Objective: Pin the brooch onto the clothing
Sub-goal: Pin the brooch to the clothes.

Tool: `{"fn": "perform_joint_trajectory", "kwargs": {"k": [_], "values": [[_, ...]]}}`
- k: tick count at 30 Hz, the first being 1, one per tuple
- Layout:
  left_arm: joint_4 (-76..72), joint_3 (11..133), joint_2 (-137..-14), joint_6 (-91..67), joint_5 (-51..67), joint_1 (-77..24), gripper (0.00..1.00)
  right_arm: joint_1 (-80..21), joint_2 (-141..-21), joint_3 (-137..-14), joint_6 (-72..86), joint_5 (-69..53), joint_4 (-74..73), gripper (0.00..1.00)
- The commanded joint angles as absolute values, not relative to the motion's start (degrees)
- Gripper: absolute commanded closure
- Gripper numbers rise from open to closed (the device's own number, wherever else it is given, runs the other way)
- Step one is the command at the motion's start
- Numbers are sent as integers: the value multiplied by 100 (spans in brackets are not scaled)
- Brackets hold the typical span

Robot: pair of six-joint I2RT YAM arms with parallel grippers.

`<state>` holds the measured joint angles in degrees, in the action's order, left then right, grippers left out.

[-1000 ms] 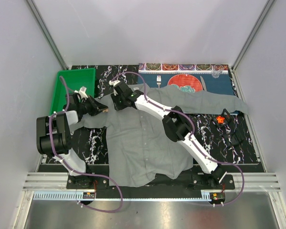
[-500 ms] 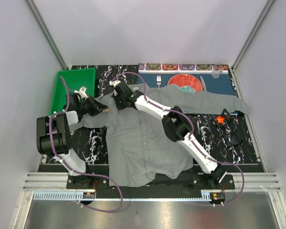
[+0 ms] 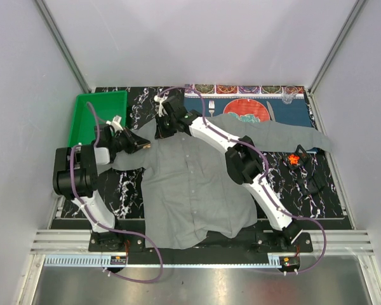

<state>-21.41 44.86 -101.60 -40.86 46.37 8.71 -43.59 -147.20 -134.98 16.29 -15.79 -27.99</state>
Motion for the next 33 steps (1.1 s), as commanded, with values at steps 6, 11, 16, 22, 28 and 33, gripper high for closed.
{"fn": "perform_joint_trajectory", "kwargs": {"k": [6, 11, 16, 22, 28, 33], "values": [[-4601, 4483, -10766, -5360, 5229, 835, 100, -4245, -14361, -13324, 1916, -2135, -2663, 100], [-5133, 4377, -10934, -5775, 5265, 835, 100, -4210, -14353, -13272, 1925, -2188, -2663, 100], [-4983, 4368, -10907, -5721, 5282, 844, 100, -4157, -14344, -13280, 1995, -2250, -2628, 100], [-4545, 4236, -10706, -5407, 5195, 905, 100, -4061, -14291, -13245, 1995, -2303, -2619, 100], [-3543, 4315, -10626, -4843, 4948, 932, 100, -4043, -14221, -13236, 2021, -2391, -2566, 100], [-3531, 4308, -10626, -4807, 5070, 1002, 100, -4025, -14194, -13228, 2030, -2452, -2549, 100]]}}
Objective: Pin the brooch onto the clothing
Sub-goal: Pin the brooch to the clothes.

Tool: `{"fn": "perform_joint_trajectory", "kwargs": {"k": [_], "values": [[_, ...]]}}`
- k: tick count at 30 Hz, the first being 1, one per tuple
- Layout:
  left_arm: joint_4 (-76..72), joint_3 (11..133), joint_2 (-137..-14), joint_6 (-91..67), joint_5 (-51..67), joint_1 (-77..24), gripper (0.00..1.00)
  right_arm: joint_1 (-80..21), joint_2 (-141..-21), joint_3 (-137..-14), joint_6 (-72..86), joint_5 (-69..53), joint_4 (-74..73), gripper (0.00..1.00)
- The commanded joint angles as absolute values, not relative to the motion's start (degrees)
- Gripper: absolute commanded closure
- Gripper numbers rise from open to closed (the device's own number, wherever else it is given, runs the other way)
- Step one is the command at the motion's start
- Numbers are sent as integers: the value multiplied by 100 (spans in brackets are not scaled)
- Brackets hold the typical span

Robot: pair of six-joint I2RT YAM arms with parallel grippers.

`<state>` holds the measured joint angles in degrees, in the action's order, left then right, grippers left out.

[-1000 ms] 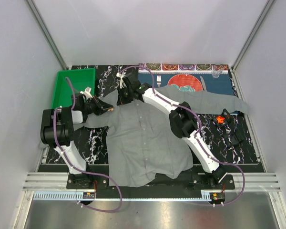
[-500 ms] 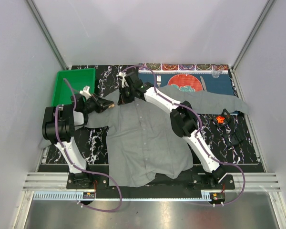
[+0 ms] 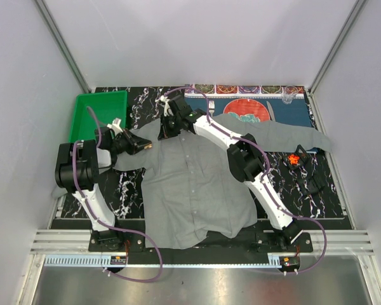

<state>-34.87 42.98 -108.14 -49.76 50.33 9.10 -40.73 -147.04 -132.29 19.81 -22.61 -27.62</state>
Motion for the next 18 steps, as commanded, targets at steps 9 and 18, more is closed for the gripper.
{"fn": "perform_joint_trajectory", "kwargs": {"k": [9, 18], "values": [[-5704, 3841, -10608, -6204, 5511, 1108, 100, -3902, -14177, -13017, 2276, -3075, -2242, 100], [-5695, 3885, -10757, -6258, 5476, 1090, 100, -3823, -14124, -12797, 2628, -3463, -1978, 100]]}}
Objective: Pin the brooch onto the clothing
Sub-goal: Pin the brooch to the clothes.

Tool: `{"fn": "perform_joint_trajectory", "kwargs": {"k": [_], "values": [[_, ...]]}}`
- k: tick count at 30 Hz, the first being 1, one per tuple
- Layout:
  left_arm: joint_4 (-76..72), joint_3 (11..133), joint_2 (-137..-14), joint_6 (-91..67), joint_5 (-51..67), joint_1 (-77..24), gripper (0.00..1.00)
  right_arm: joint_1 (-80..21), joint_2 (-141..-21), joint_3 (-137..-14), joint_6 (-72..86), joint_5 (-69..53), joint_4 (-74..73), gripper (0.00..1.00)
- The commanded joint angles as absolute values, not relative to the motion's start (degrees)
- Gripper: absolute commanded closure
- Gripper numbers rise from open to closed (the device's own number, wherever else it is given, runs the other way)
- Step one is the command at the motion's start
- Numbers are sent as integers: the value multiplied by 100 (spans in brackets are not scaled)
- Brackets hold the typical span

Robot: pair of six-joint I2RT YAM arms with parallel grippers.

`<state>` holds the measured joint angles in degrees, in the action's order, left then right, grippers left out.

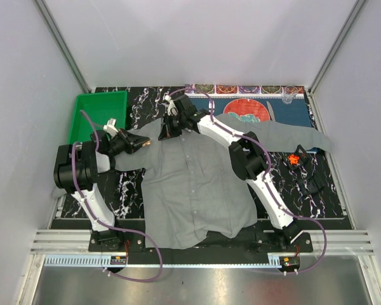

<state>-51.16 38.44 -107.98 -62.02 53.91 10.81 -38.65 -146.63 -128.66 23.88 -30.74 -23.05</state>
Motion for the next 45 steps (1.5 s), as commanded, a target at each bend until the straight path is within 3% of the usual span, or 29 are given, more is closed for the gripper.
{"fn": "perform_joint_trajectory", "kwargs": {"k": [1, 45], "values": [[-5695, 3893, -10784, -6258, 5476, 1090, 100, -3815, -14115, -12762, 2680, -3472, -1969, 100], [-5300, 4096, -11101, -5994, 5388, 826, 100, -3700, -14106, -12577, 2997, -3727, -1714, 100]]}}
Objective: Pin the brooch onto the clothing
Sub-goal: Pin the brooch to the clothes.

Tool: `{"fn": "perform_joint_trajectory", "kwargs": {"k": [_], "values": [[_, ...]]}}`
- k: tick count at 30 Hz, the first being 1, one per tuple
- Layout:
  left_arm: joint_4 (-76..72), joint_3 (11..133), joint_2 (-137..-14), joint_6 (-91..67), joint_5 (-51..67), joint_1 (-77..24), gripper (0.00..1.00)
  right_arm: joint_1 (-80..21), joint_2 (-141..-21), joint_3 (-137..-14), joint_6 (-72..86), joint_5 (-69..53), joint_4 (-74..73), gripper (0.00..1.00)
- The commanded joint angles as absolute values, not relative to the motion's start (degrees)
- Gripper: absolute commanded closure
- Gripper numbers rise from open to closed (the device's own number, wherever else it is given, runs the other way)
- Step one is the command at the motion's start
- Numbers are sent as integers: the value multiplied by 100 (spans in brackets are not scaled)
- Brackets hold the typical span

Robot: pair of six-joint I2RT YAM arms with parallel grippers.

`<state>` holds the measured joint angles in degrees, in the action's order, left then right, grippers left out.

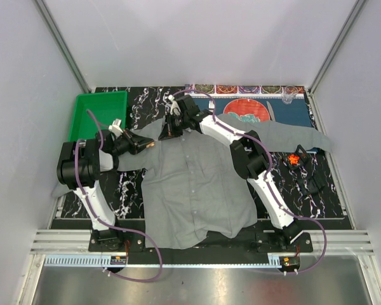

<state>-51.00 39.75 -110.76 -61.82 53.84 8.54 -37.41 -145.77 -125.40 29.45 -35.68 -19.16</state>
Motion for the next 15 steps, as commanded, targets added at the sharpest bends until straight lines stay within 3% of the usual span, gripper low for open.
{"fn": "perform_joint_trajectory", "kwargs": {"k": [1, 15], "values": [[-5326, 4087, -11092, -5994, 5388, 826, 100, -3700, -14106, -12577, 3006, -3727, -1731, 100], [-4983, 4219, -11136, -5871, 5335, 712, 100, -3691, -14089, -12507, 3094, -3814, -1661, 100]]}}
